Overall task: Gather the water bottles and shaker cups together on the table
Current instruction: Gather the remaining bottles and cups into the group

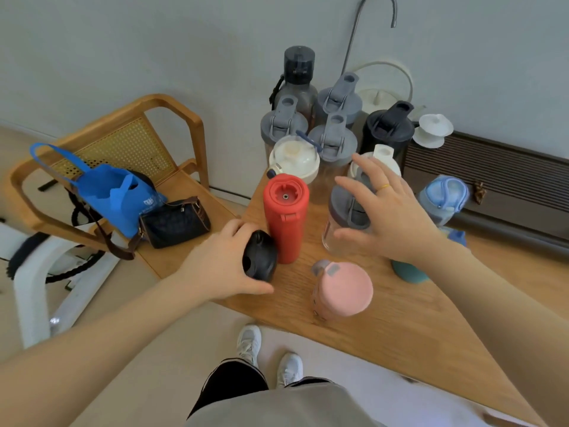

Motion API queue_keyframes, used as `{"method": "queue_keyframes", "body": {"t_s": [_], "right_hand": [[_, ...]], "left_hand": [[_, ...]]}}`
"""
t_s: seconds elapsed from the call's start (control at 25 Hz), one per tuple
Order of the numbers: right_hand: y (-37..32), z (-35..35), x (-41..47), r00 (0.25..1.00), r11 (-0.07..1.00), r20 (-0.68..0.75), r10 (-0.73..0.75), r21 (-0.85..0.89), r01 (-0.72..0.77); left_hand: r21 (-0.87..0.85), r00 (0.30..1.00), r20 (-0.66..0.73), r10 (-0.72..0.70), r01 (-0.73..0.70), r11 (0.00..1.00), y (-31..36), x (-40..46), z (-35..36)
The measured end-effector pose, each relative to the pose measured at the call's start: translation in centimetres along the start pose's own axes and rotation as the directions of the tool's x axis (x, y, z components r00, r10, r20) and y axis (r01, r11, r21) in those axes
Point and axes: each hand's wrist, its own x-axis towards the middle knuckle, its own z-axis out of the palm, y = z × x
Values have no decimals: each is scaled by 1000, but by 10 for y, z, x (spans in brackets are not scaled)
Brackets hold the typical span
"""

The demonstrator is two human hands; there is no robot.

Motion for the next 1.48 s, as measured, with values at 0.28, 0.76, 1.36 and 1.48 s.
{"method": "queue_keyframes", "body": {"t_s": [0.28, 0.76, 1.36, 1.48], "right_hand": [[-34, 24, -72, 913, 998, 406, -47, 64, 23], [23, 7, -124, 837, 887, 293, 462, -130, -443], [-26, -15, 72, 987, 927, -160, 20, 374, 42], [-27, -6, 111, 1000, 944, -25, 4, 331, 4]], "left_hand": [[2, 986, -6, 164, -164, 986, 24, -16, 29], [11, 948, 63, 311, -312, 950, 115, 14, 51], [-91, 911, -407, 66, -113, 989, 43, 30, -16], [-252, 903, -412, 119, -239, 938, 28, 31, -17]]}}
